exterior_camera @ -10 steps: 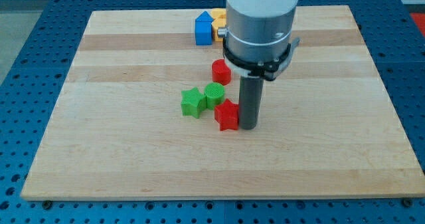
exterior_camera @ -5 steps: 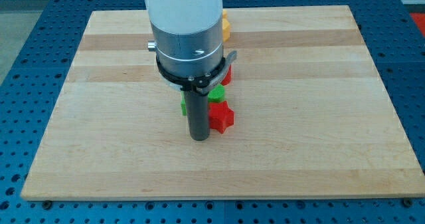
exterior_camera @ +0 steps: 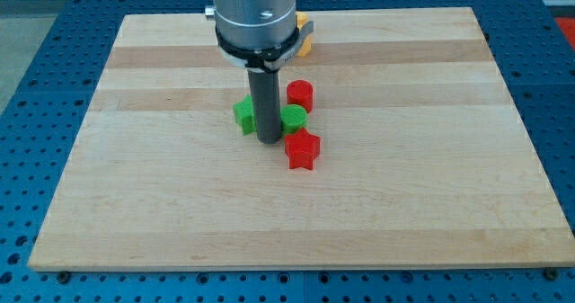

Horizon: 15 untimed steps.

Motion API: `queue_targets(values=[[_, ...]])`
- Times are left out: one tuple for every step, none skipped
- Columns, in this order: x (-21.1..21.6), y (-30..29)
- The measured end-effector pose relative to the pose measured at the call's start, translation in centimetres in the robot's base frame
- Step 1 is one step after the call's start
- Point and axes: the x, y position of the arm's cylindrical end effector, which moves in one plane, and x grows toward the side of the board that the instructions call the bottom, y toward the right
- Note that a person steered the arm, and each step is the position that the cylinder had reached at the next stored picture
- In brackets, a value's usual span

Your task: Move the green star closer to the red circle

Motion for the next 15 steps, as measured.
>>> queue_targets(values=[[0.0, 0.0], [-0.2, 0.0], [-0.4, 0.0], [-0.3, 0.0], [0.9, 0.0], [3.6, -0.8], [3.6, -3.7], [0.9, -6.8], [-1.1, -6.5], [-1.1, -5.1], [-1.1, -4.1], [-1.9, -3.1], [-2.0, -2.9], [-2.2, -2.5], [-3.0, -1.5]])
